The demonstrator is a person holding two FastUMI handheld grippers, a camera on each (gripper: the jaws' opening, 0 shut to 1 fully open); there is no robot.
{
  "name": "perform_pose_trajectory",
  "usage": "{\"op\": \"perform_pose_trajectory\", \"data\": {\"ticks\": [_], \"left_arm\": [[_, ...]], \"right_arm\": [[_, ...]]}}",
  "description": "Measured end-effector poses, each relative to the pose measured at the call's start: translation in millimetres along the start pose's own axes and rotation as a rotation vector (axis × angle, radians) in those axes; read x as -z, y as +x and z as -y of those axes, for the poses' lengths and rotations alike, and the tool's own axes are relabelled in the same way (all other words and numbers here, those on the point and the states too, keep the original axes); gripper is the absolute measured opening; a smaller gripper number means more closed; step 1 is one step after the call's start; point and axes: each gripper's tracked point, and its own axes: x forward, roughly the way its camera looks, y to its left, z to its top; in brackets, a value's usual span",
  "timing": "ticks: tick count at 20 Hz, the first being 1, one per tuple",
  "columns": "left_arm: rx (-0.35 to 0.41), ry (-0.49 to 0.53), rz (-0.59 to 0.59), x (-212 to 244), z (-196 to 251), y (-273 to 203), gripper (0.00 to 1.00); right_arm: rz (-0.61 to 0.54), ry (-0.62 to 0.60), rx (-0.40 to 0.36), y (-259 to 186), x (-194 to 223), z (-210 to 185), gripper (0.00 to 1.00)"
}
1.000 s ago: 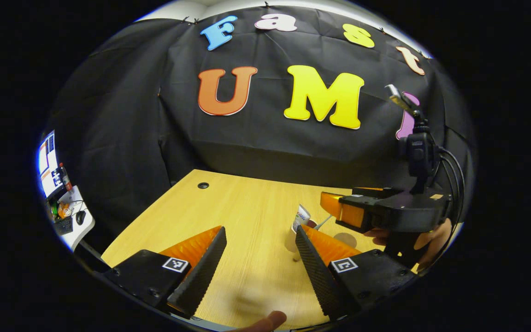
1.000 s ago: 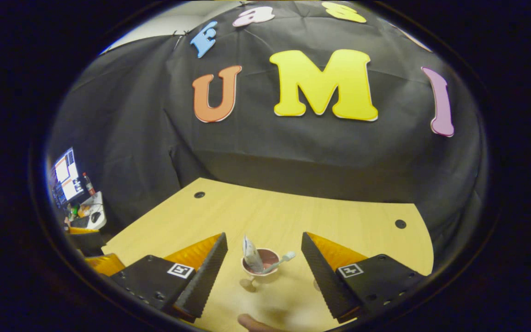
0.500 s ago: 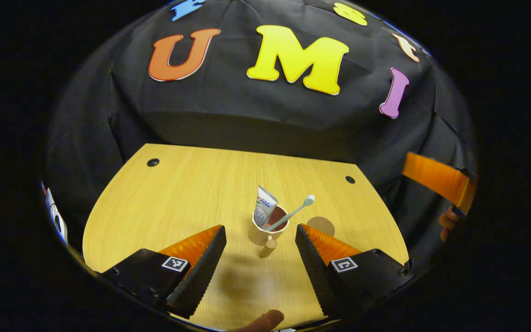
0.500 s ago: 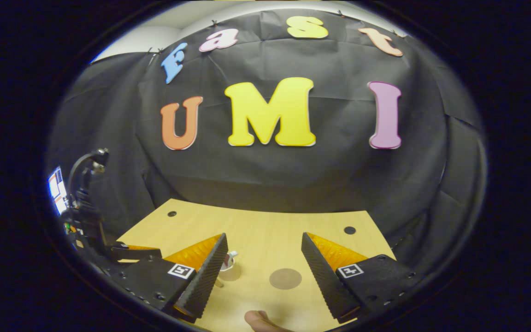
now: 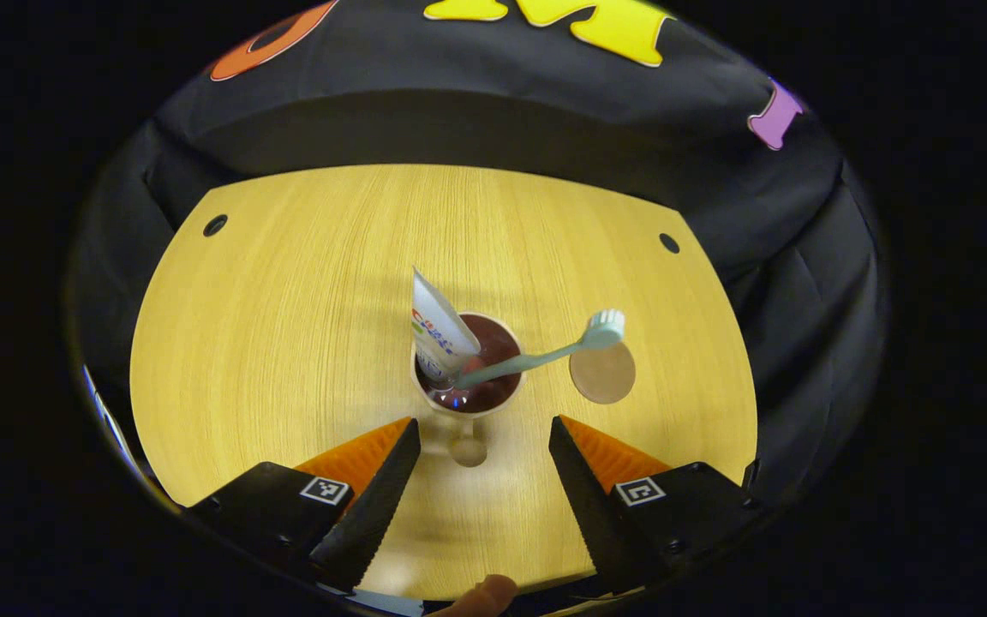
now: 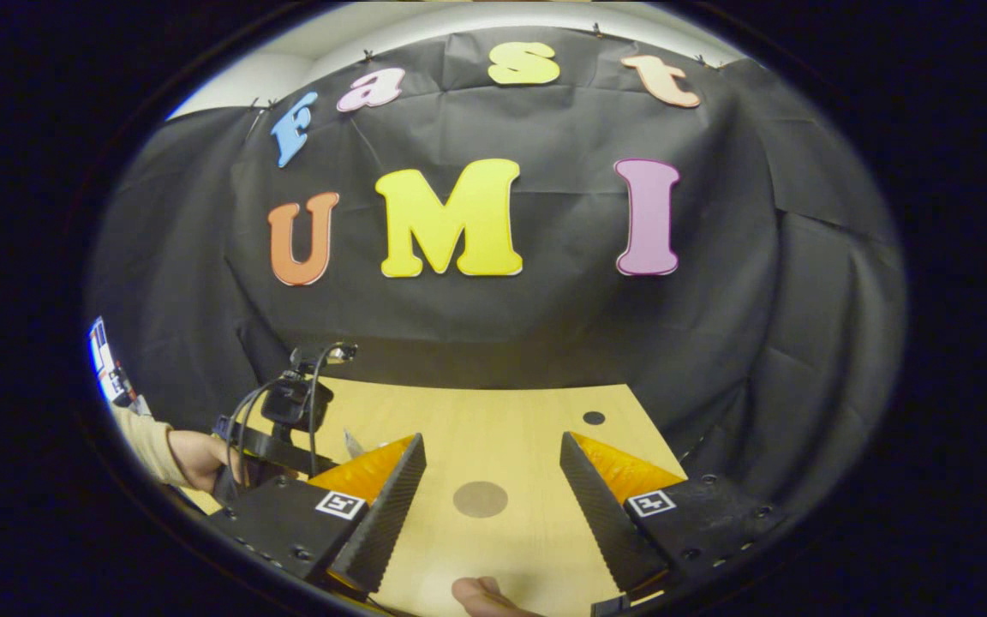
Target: Put the toothbrush and toothpaste on the desktop into the cup, then pick up the cup and place it on the coaster on the desktop.
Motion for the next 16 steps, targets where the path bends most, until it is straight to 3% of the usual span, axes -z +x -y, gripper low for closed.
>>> {"op": "perform_pose_trajectory", "data": {"ticks": [7,9,12,13,16], "left_arm": [[-0.110,-0.001,-0.228,-1.0,-7.7,23.1,0.92],[-0.116,-0.014,-0.271,-2.4,-5.0,21.5,0.84],[-0.099,-0.028,-0.345,-4.0,6.2,15.9,0.65],[-0.105,-0.015,-0.346,-9.4,6.1,13.2,0.49],[-0.112,0.003,-0.307,-38.7,9.3,1.1,0.25]], "right_arm": [[-0.012,-0.001,-0.013,-3.8,7.3,15.6,0.95],[-0.025,0.001,-0.023,-2.8,12.5,18.4,0.95],[-0.036,0.003,-0.027,1.3,17.7,24.9,0.95],[-0.041,0.007,-0.029,1.7,18.4,26.4,0.95],[-0.053,0.010,-0.034,4.6,21.7,31.6,0.95]]}}
